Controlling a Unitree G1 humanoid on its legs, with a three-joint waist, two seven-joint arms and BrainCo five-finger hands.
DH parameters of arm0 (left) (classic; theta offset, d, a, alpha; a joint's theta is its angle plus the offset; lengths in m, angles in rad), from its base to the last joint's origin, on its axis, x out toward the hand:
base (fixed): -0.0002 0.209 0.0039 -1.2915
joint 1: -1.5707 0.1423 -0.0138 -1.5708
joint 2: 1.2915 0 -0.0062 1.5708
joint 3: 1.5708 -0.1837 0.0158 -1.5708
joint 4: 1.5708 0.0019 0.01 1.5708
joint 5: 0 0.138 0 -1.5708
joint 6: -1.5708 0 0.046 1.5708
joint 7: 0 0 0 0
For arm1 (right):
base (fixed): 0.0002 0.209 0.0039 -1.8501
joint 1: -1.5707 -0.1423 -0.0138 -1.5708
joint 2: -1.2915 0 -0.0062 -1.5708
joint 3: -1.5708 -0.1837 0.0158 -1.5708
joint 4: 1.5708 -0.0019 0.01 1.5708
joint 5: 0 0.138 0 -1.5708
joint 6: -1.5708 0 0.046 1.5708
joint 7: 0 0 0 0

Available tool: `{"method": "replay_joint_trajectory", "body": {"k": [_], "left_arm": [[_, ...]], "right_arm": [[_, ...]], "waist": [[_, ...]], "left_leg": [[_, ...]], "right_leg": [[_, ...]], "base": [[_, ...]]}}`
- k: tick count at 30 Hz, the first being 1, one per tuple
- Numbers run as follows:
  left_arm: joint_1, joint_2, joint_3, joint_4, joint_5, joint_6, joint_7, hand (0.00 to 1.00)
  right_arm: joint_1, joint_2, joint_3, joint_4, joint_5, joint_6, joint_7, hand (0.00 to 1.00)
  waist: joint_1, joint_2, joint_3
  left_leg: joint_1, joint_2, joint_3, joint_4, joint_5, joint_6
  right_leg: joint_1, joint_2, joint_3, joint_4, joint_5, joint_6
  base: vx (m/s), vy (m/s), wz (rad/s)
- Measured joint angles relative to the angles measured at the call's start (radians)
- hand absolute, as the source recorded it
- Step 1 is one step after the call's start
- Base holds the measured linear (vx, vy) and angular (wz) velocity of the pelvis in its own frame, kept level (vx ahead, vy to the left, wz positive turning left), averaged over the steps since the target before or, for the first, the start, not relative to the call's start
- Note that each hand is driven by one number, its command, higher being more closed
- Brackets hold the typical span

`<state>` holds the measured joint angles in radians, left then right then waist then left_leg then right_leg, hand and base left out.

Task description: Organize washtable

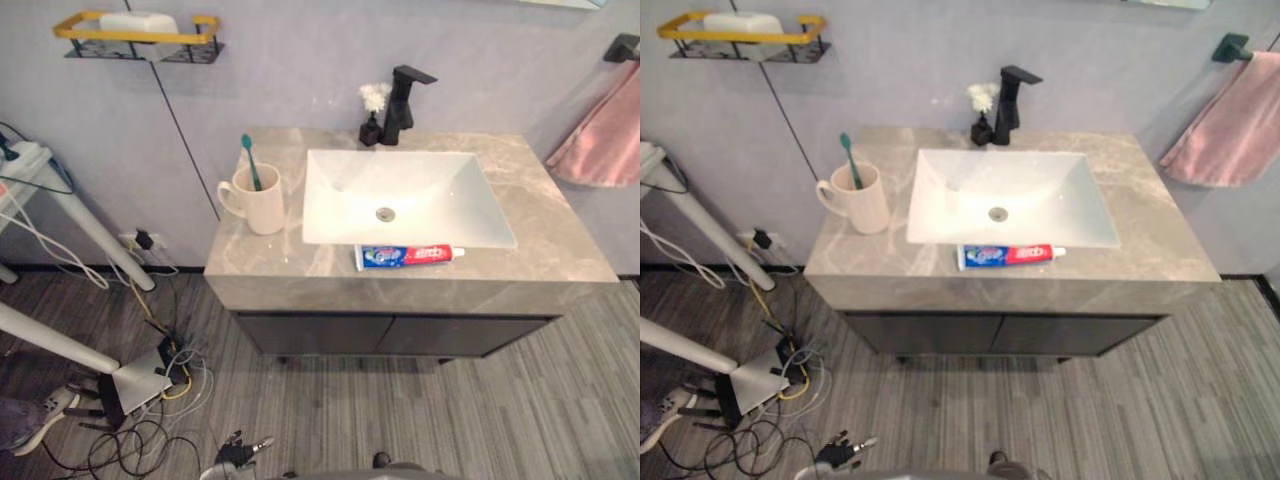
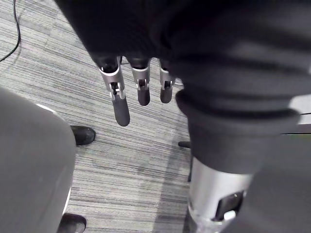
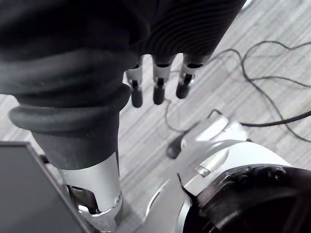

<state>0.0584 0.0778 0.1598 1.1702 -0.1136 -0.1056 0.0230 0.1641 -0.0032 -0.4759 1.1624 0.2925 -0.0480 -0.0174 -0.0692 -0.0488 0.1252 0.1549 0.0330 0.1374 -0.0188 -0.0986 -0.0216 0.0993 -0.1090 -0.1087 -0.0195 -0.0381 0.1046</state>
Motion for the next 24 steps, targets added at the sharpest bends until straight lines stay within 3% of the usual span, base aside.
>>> {"method": "replay_joint_trajectory", "body": {"k": [6, 11, 17, 24], "left_arm": [[0.0, 0.003, 0.01, -0.006, -0.001, 0.0, 0.0, 0.0], [0.012, -0.008, 0.052, -0.043, 0.006, 0.0, -0.001, 0.0], [0.046, -0.013, 0.071, -0.08, 0.011, -0.007, -0.003, 0.0], [0.052, 0.0, 0.025, -0.08, 0.014, -0.012, -0.002, 0.0]], "right_arm": [[0.005, 0.002, -0.006, -0.057, 0.075, -0.011, -0.004, 0.0], [0.044, -0.034, -0.147, -0.377, 0.141, -0.019, -0.008, 0.0], [0.004, -0.149, -0.392, -0.765, 0.168, -0.068, -0.095, 0.0], [-0.192, -0.351, -0.417, -0.838, 0.089, -0.122, -0.205, 0.0]], "waist": [[0.008, -0.002, 0.002], [0.027, -0.005, 0.003], [0.019, -0.01, -0.019], [0.002, -0.005, -0.025]], "left_leg": [[0.001, -0.008, -0.003, 0.004, 0.0, 0.0], [-0.002, -0.014, 0.005, 0.004, -0.001, 0.002], [-0.025, -0.017, 0.011, -0.001, -0.003, 0.006], [-0.041, -0.019, -0.012, 0.005, -0.003, 0.006]], "right_leg": [[-0.001, -0.004, 0.0, 0.009, 0.0, 0.0], [-0.023, -0.01, 0.023, 0.027, -0.001, 0.0], [-0.054, -0.015, 0.033, 0.032, -0.001, 0.001], [-0.058, -0.016, 0.019, 0.033, 0.0, 0.0]], "base": [[-0.02, -0.007, -0.01], [-0.05, -0.005, -0.09], [0.0, -0.002, -0.04], [0.02, -0.015, 0.07]]}}
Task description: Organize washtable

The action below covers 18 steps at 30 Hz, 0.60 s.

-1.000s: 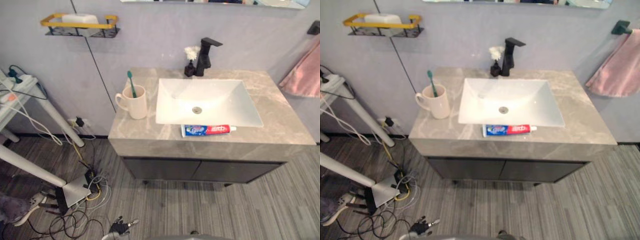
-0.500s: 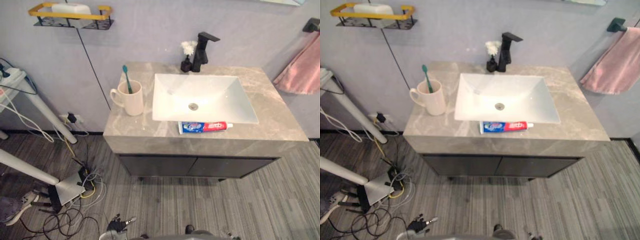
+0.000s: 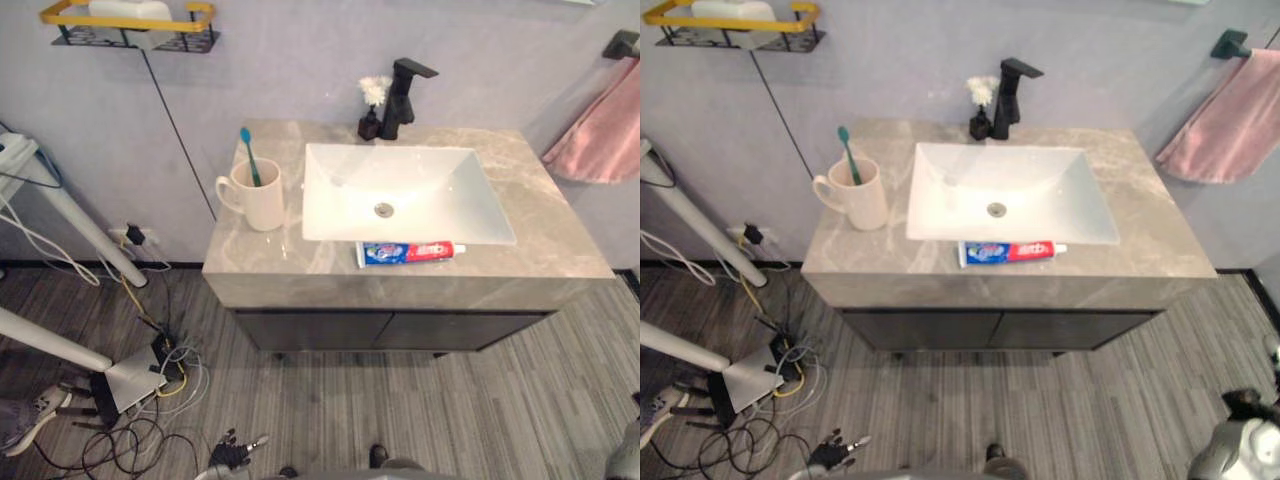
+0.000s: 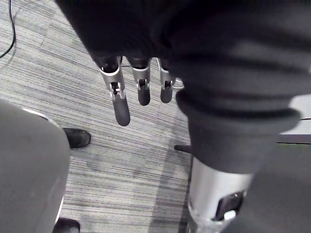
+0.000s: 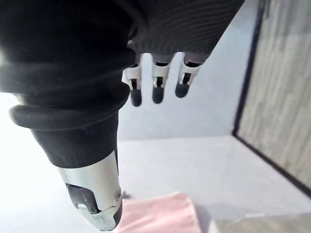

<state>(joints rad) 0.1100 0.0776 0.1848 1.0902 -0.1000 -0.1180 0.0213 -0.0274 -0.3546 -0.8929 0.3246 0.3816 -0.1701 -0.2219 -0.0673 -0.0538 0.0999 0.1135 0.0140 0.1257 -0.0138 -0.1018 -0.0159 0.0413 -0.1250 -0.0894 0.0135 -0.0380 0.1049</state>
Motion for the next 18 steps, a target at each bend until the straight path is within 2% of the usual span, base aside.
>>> {"method": "replay_joint_trajectory", "body": {"k": [1, 4, 6, 8, 10, 13, 18], "left_arm": [[0.0, 0.0, -0.005, 0.0, 0.0, 0.0, 0.001, 0.0], [0.002, 0.002, -0.027, -0.003, 0.001, -0.004, 0.0, 0.0], [0.012, 0.001, -0.03, -0.019, 0.001, -0.009, -0.002, 0.0], [0.026, 0.0, -0.037, -0.041, 0.0, -0.018, -0.005, 0.0], [0.028, -0.001, -0.04, -0.046, 0.001, -0.024, -0.021, 0.0], [0.03, -0.002, -0.065, -0.059, 0.001, -0.026, -0.033, 0.0], [0.03, -0.002, -0.075, -0.069, -0.002, -0.043, -0.044, 0.0]], "right_arm": [[-0.015, -0.02, 0.009, 0.0, -0.008, 0.0, -0.001, 0.0], [-0.075, -0.155, 0.096, 0.0, -0.058, -0.001, 0.002, 0.0], [-0.148, -0.287, 0.244, -0.002, -0.096, -0.002, 0.033, 0.0], [-0.184, -0.357, 0.343, -0.031, -0.141, -0.003, 0.067, 0.0], [-0.237, -0.452, 0.502, -0.08, -0.227, -0.022, 0.129, 0.0], [-0.301, -0.53, 0.673, -0.082, -0.305, -0.03, 0.194, 0.0], [-0.339, -0.571, 0.867, -0.073, -0.388, -0.042, 0.276, 0.0]], "waist": [[0.0, 0.002, -0.001], [-0.001, 0.009, -0.005], [-0.001, 0.011, -0.006], [0.0, 0.011, -0.006], [0.003, 0.011, -0.006], [0.005, 0.008, -0.004], [0.022, 0.003, -0.002]], "left_leg": [[-0.003, 0.0, -0.004, 0.002, 0.0, 0.0], [-0.027, 0.0, -0.035, 0.022, -0.002, 0.003], [-0.033, -0.001, -0.042, 0.03, -0.002, 0.003], [-0.034, 0.0, -0.044, 0.032, -0.002, 0.003], [-0.04, 0.0, -0.047, 0.035, -0.001, 0.003], [-0.053, -0.007, -0.059, 0.045, -0.001, 0.004], [-0.069, -0.014, -0.08, 0.051, 0.003, 0.01]], "right_leg": [[0.0, -0.001, -0.004, 0.001, 0.0, 0.0], [-0.001, -0.007, -0.024, 0.004, 0.0, 0.0], [-0.001, -0.009, -0.029, 0.007, 0.0, 0.0], [-0.002, -0.008, -0.031, 0.01, 0.0, 0.0], [-0.009, -0.01, -0.034, 0.018, 0.0, 0.0], [-0.011, -0.016, -0.044, 0.019, 0.003, 0.002], [-0.012, -0.017, -0.055, 0.011, 0.026, -0.003]], "base": [[-0.01, -0.019, 0.22], [-0.02, -0.022, 0.28], [-0.05, -0.015, 0.09], [-0.05, -0.015, 0.04], [-0.05, -0.012, 0.03], [-0.04, -0.001, 0.1], [-0.01, 0.02, 0.13]]}}
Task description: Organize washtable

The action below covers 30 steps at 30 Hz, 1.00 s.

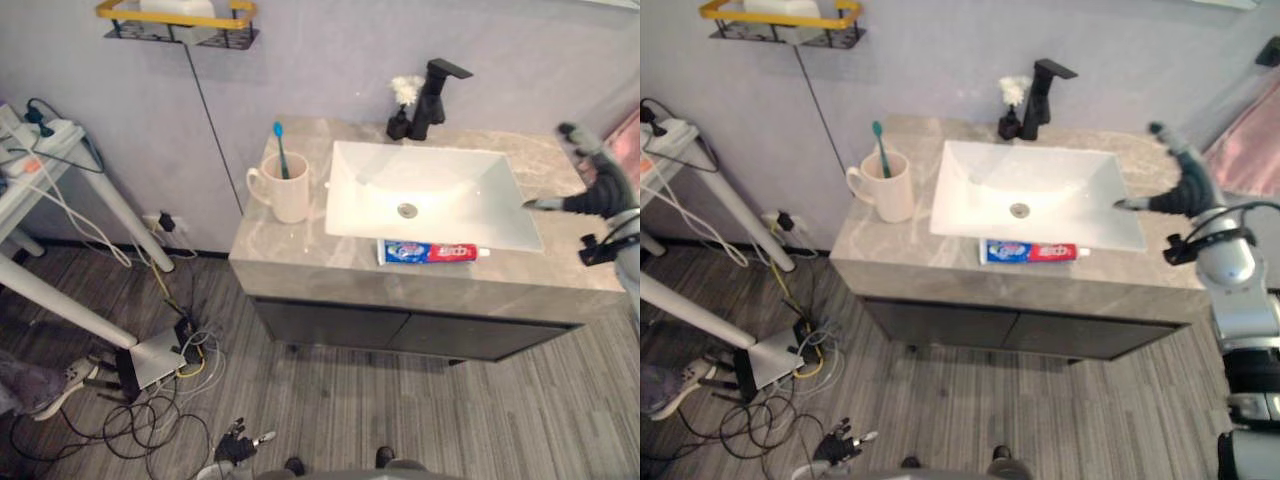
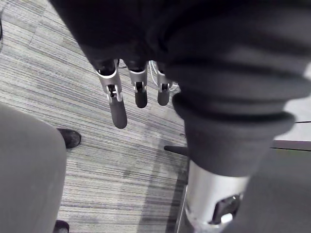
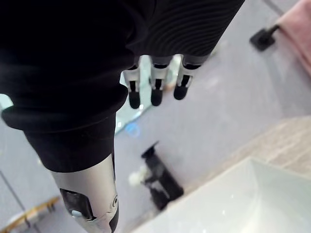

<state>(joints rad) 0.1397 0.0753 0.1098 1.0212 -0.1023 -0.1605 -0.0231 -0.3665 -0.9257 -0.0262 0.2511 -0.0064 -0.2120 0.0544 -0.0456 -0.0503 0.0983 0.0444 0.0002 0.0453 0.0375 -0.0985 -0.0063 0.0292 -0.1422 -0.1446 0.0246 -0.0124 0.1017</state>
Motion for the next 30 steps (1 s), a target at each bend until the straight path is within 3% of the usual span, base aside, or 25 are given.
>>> {"method": "replay_joint_trajectory", "body": {"k": [4, 11, 16, 24, 30], "left_arm": [[0.0, 0.005, -0.026, -0.013, -0.005, -0.003, -0.009, 0.0], [-0.005, 0.02, -0.046, -0.031, -0.012, -0.011, -0.023, 0.0], [-0.021, 0.028, -0.066, -0.04, -0.023, -0.022, -0.037, 0.0], [-0.034, 0.034, -0.07, -0.04, -0.024, -0.023, -0.038, 0.0], [-0.044, 0.051, -0.078, -0.04, -0.041, -0.023, -0.039, 0.0]], "right_arm": [[-0.033, -0.037, 0.126, 0.002, -0.037, -0.012, 0.056, 0.0], [-0.076, -0.045, 0.241, 0.0, -0.043, -0.036, 0.091, 0.0], [-0.081, -0.045, 0.271, 0.001, -0.035, -0.043, 0.102, 0.0], [-0.094, -0.049, 0.288, 0.001, -0.034, -0.041, 0.124, 0.0], [-0.094, -0.065, 0.319, 0.001, -0.034, -0.041, 0.126, 0.0]], "waist": [[0.005, -0.003, 0.005], [0.015, -0.025, 0.025], [0.033, -0.031, 0.05], [0.036, -0.038, 0.07], [0.037, -0.065, 0.086]], "left_leg": [[-0.017, 0.0, -0.019, 0.002, 0.008, 0.011], [-0.033, -0.01, -0.024, 0.007, 0.019, 0.026], [-0.074, -0.02, -0.029, 0.004, 0.038, 0.024], [-0.094, -0.008, -0.046, -0.003, 0.055, 0.007], [-0.095, -0.009, -0.045, -0.019, 0.068, -0.002]], "right_leg": [[0.002, -0.001, -0.019, -0.022, 0.041, -0.005], [-0.002, -0.007, -0.02, -0.038, 0.079, -0.015], [-0.038, -0.013, -0.023, -0.047, 0.079, -0.015], [-0.053, 0.002, -0.036, -0.049, 0.079, -0.015], [-0.062, 0.002, -0.035, -0.048, 0.079, -0.015]], "base": [[-0.02, 0.025, 0.15], [-0.06, 0.03, 0.03], [-0.06, -0.009, 0.01], [-0.06, -0.044, 0.05], [-0.06, -0.012, -0.01]]}}
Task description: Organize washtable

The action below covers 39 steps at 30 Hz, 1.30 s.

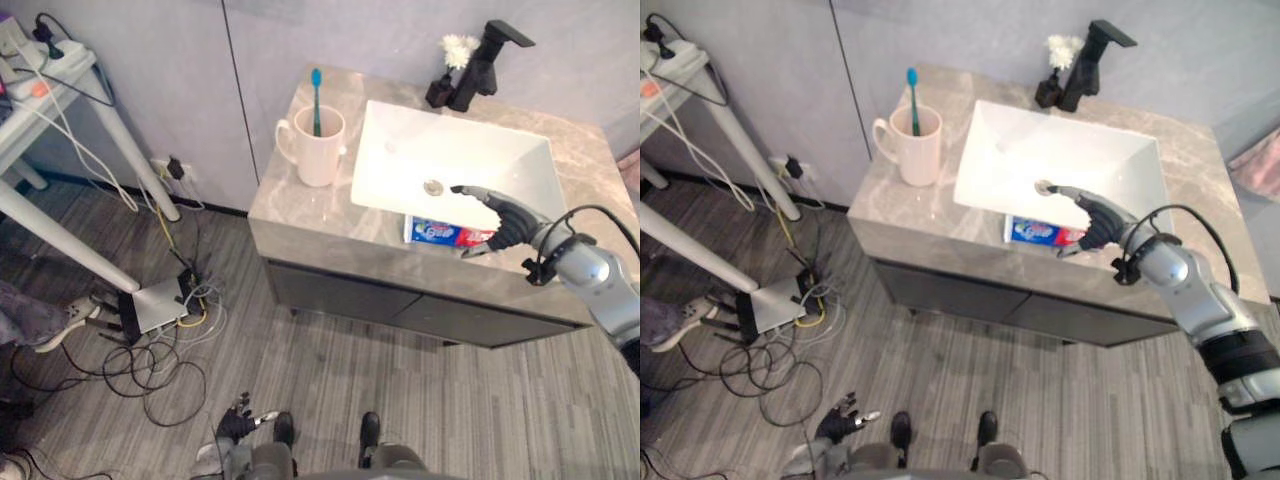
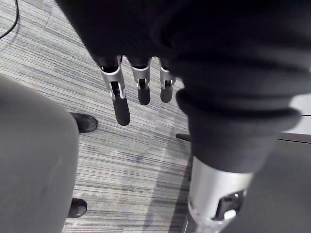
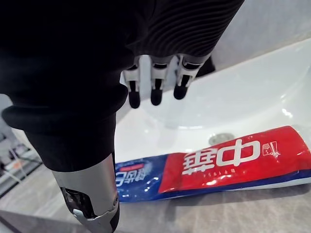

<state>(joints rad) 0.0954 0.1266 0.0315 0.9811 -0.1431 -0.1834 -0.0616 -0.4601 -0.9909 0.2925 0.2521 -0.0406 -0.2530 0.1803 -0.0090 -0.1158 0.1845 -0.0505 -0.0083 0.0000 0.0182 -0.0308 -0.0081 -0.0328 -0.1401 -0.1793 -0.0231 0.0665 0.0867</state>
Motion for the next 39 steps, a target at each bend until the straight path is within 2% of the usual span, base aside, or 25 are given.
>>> {"method": "replay_joint_trajectory", "body": {"k": [20, 25, 39], "left_arm": [[-0.002, 0.008, -0.027, -0.002, -0.004, 0.0, 0.0, 0.0], [-0.005, 0.002, -0.029, -0.002, -0.005, 0.0, 0.001, 0.0], [-0.007, -0.002, -0.029, -0.003, -0.024, 0.0, 0.001, 0.0]], "right_arm": [[0.0, -0.002, -0.008, 0.075, -0.001, 0.021, -0.002, 0.0], [-0.007, -0.012, -0.016, 0.107, -0.001, 0.024, -0.005, 0.0], [-0.026, -0.012, -0.019, 0.155, -0.002, 0.029, -0.01, 0.0]], "waist": [[-0.002, 0.002, 0.004], [-0.005, 0.019, 0.016], [-0.005, 0.027, 0.027]], "left_leg": [[-0.001, 0.001, 0.009, -0.01, 0.01, 0.002], [-0.013, 0.006, 0.018, -0.013, 0.019, 0.004], [-0.025, 0.002, 0.0, -0.055, 0.045, -0.014]], "right_leg": [[-0.011, 0.0, 0.013, 0.001, 0.002, 0.002], [-0.029, 0.005, 0.019, -0.001, 0.028, 0.0], [-0.064, 0.006, 0.031, 0.0, 0.029, 0.0]], "base": [[-0.01, -0.002, 0.0], [-0.03, 0.006, -0.06], [-0.03, -0.008, -0.02]]}}
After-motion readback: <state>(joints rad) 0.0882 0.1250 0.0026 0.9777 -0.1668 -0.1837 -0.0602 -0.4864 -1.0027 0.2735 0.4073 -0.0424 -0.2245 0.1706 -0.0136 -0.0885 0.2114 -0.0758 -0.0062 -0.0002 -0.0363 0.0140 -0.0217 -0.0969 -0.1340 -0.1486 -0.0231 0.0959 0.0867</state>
